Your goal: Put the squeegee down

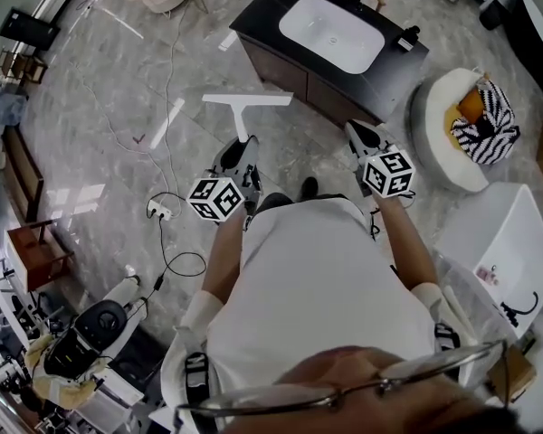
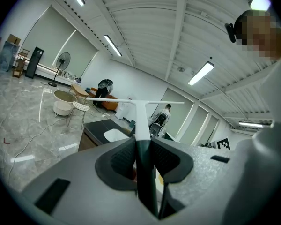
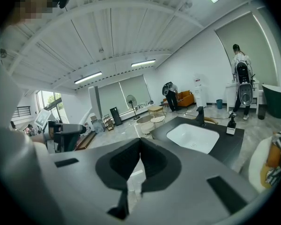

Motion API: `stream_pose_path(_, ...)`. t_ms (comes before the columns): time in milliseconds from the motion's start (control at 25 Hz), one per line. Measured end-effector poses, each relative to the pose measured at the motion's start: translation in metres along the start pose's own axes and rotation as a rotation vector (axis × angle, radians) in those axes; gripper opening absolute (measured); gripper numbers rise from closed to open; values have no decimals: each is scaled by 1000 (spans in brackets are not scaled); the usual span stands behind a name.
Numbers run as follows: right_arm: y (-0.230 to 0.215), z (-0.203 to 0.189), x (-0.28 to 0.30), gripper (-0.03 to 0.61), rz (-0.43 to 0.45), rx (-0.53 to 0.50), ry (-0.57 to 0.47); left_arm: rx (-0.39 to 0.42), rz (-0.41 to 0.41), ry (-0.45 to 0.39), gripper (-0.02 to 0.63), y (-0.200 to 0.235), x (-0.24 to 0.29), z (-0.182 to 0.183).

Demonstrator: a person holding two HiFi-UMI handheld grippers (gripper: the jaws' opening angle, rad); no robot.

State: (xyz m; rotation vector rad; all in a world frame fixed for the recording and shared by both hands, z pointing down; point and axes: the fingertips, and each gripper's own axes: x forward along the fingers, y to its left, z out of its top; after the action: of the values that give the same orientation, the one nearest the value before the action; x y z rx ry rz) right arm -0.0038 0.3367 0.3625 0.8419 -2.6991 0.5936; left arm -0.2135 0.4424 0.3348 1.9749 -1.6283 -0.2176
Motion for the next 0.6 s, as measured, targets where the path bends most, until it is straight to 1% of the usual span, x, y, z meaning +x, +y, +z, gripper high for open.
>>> stream_pose_path(200, -18, 8, 2, 5, 4, 49, -14, -17, 4, -5, 94, -3, 15, 5)
stream_pose_path(600, -37, 18, 17, 5, -5, 87, -30, -28, 9, -7, 94, 5, 41, 16)
